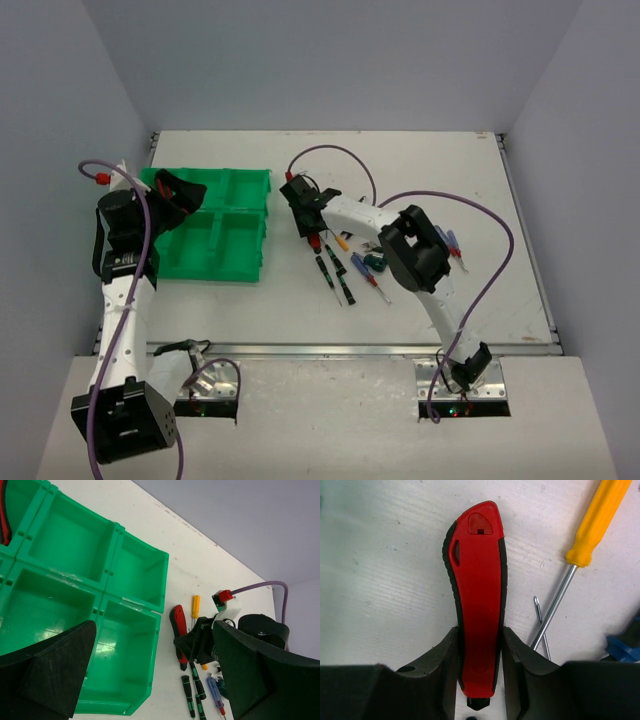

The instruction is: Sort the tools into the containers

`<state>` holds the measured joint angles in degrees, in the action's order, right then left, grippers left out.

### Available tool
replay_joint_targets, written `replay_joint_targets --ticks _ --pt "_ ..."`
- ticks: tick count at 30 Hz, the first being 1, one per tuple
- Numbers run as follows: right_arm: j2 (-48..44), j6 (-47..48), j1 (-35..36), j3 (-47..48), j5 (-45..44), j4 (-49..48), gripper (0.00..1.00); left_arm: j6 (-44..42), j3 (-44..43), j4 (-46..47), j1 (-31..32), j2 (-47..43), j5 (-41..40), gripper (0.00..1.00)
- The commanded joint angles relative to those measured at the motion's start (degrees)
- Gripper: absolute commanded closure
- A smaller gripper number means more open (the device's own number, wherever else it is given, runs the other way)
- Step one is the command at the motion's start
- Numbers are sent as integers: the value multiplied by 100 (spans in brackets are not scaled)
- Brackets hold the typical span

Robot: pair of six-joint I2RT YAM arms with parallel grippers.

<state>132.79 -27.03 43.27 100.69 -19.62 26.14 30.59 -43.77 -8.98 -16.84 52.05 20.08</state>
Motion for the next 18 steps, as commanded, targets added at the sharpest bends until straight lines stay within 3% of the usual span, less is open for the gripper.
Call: replay_joint_targets --ticks 1,2,4,9,12,18 --pt "-920 263 23 -544 178 -596 91 185 81 493 122 126 481 0" --pt "-1304 312 15 -959 317 -793 97 210 105 607 302 191 636 0" --pt "-1864 374 24 -1188 516 -1011 100 261 96 673 606 309 702 0" --pt "-3102 427 85 -2277 1039 -1628 100 784 311 1798 1270 587 1406 0" --pt "-3796 436 94 -2861 1796 -2151 100 1392 515 2639 1558 829 1865 0" --pt "-4672 300 91 -3466 2698 -2862 100 2018 586 3805 2214 1318 1964 0"
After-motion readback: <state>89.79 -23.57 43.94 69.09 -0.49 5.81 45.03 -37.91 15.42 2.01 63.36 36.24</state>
